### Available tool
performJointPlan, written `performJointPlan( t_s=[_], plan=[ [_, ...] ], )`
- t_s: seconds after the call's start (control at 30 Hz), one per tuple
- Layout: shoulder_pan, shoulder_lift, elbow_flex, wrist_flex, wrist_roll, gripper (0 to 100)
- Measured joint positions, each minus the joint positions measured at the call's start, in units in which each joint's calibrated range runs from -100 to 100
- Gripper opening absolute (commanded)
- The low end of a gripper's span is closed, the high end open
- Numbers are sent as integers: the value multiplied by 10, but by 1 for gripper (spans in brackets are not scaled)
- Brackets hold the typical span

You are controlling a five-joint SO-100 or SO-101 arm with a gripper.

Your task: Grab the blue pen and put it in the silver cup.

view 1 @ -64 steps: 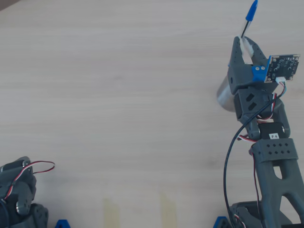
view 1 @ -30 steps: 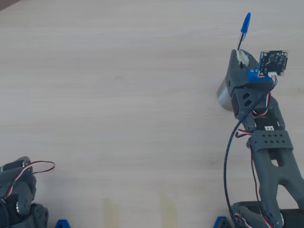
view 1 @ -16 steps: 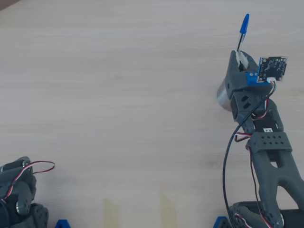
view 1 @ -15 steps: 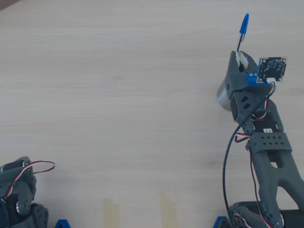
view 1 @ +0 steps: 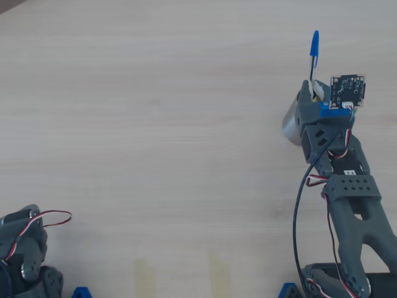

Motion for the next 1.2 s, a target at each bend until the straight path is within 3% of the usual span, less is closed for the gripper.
performJointPlan(
  t_s=[1.2],
  plan=[
    [51, 0, 0, 0, 1, 2]
  ],
)
